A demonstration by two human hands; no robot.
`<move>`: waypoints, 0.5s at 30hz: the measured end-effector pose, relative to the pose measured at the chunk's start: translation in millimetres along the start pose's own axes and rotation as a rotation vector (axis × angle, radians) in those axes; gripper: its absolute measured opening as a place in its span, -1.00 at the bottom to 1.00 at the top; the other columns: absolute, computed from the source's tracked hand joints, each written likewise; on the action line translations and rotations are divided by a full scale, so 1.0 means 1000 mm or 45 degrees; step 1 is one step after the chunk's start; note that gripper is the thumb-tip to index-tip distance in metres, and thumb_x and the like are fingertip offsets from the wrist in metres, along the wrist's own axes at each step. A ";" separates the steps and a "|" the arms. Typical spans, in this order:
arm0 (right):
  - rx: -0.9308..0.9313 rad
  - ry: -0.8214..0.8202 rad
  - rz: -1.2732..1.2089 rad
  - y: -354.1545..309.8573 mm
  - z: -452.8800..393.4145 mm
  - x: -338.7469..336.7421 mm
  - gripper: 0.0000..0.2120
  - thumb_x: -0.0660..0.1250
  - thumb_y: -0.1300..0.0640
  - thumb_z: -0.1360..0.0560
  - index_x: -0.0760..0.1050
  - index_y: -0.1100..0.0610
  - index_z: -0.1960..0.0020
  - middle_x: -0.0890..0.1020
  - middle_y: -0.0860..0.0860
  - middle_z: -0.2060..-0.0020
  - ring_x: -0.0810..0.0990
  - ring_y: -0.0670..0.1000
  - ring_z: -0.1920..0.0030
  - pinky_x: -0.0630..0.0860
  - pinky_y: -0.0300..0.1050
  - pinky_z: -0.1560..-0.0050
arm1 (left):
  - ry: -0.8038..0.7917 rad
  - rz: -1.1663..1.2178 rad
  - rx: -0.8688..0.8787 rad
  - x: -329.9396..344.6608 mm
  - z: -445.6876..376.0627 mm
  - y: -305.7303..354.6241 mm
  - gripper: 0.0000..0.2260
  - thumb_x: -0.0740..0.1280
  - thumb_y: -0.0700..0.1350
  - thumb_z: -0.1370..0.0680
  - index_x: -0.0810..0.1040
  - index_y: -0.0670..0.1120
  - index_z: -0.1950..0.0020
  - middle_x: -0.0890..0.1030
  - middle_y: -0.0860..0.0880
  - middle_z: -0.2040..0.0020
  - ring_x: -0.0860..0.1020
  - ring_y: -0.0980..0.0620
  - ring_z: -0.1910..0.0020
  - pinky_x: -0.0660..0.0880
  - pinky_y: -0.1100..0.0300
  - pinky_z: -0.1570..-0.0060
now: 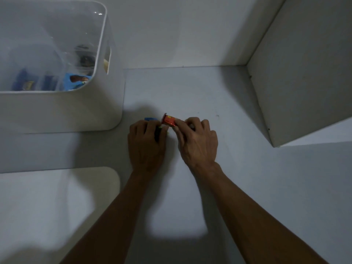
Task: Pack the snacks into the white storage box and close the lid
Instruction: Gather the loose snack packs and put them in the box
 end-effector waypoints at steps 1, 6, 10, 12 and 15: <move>0.006 0.008 -0.001 0.000 0.000 0.000 -0.75 0.22 -0.13 -0.62 0.59 -0.04 -0.12 0.59 -0.03 0.06 0.48 0.08 0.17 0.37 -0.02 0.35 | 0.016 -0.001 -0.014 -0.001 0.000 0.001 -0.80 0.34 0.01 -0.56 0.58 -0.12 0.04 0.57 -0.13 0.08 0.50 -0.20 0.03 0.46 -0.03 0.06; 0.068 -0.180 0.012 -0.005 -0.009 -0.002 -0.52 0.09 -0.29 -0.59 0.38 -0.03 -0.37 0.53 0.01 -0.06 0.48 0.12 0.02 0.48 0.05 0.23 | 0.093 0.008 -0.096 -0.007 -0.001 0.003 -0.82 0.35 -0.02 -0.55 0.56 -0.13 0.08 0.55 -0.14 0.11 0.49 -0.21 0.05 0.47 -0.03 0.06; 0.119 -0.226 0.056 -0.008 -0.012 0.001 -0.63 0.06 -0.28 -0.61 0.42 -0.15 -0.31 0.46 -0.01 -0.07 0.43 0.10 -0.01 0.47 0.04 0.21 | 0.105 0.010 -0.154 -0.008 -0.001 0.000 -0.82 0.33 0.00 -0.56 0.55 -0.12 0.09 0.54 -0.12 0.11 0.48 -0.19 0.05 0.45 -0.01 0.06; 0.119 -0.142 0.042 -0.007 -0.008 0.002 -0.71 0.11 -0.22 -0.63 0.52 -0.12 -0.15 0.50 -0.06 -0.06 0.43 0.07 0.03 0.42 -0.02 0.25 | 0.093 -0.006 -0.142 -0.006 -0.001 -0.002 -0.80 0.31 0.01 -0.56 0.55 -0.12 0.08 0.55 -0.12 0.11 0.49 -0.20 0.06 0.44 -0.02 0.07; 0.074 -0.023 0.034 -0.004 -0.003 0.001 -0.71 0.17 -0.16 -0.63 0.59 -0.04 0.01 0.58 -0.09 0.05 0.44 0.06 0.13 0.33 -0.07 0.35 | 0.091 -0.015 -0.113 -0.004 0.001 -0.004 -0.82 0.33 -0.01 -0.54 0.55 -0.13 0.08 0.55 -0.14 0.11 0.49 -0.21 0.06 0.45 -0.03 0.09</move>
Point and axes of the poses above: each hand's wrist, its own z-axis away from the middle knuckle, its own x-axis out of the palm, y = z × x, the point moved 3 cm from there along -z, towards the middle knuckle
